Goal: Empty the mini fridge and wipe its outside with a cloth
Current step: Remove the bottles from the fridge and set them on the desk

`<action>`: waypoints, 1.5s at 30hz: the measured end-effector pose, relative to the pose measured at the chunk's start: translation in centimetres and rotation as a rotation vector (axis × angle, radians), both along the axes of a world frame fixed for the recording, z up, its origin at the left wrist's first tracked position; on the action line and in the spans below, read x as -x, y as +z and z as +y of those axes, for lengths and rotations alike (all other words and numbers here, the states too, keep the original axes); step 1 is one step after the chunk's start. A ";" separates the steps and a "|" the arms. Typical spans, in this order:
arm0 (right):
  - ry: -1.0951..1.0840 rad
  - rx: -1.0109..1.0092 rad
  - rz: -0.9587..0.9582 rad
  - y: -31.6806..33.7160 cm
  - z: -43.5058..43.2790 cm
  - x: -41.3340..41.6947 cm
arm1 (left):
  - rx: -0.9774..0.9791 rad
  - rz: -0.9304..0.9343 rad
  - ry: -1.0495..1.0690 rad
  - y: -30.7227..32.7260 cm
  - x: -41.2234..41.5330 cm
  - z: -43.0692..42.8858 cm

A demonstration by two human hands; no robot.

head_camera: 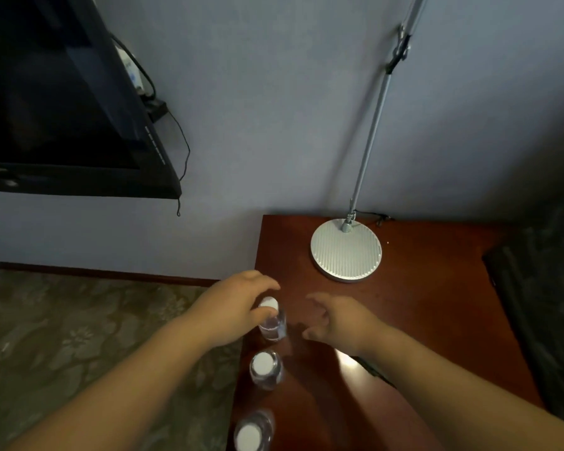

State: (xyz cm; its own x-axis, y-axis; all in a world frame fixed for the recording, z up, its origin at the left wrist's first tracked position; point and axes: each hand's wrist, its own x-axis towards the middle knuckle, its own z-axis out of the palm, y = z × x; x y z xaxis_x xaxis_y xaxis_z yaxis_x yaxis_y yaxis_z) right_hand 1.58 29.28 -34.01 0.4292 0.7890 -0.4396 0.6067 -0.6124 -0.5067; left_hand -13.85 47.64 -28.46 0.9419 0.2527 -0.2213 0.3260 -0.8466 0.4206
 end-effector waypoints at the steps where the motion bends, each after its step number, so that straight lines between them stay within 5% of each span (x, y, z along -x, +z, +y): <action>1: -0.009 -0.003 -0.014 0.8 -1.0 -0.2 | 0.000 -0.007 -0.009 0.5 -0.2 -0.5; 15: -0.290 -0.102 -0.239 8.7 -20.4 -2.5 | -0.058 -0.142 -0.324 4.7 -6.7 -14.8; 31: -0.527 -0.162 -0.266 13.5 -55.9 -1.0 | -0.100 -0.239 -0.430 8.4 -8.2 -47.0; 45: -0.602 -0.109 -0.275 15.1 -61.0 -2.8 | -0.024 -0.292 -0.458 9.0 -10.6 -52.4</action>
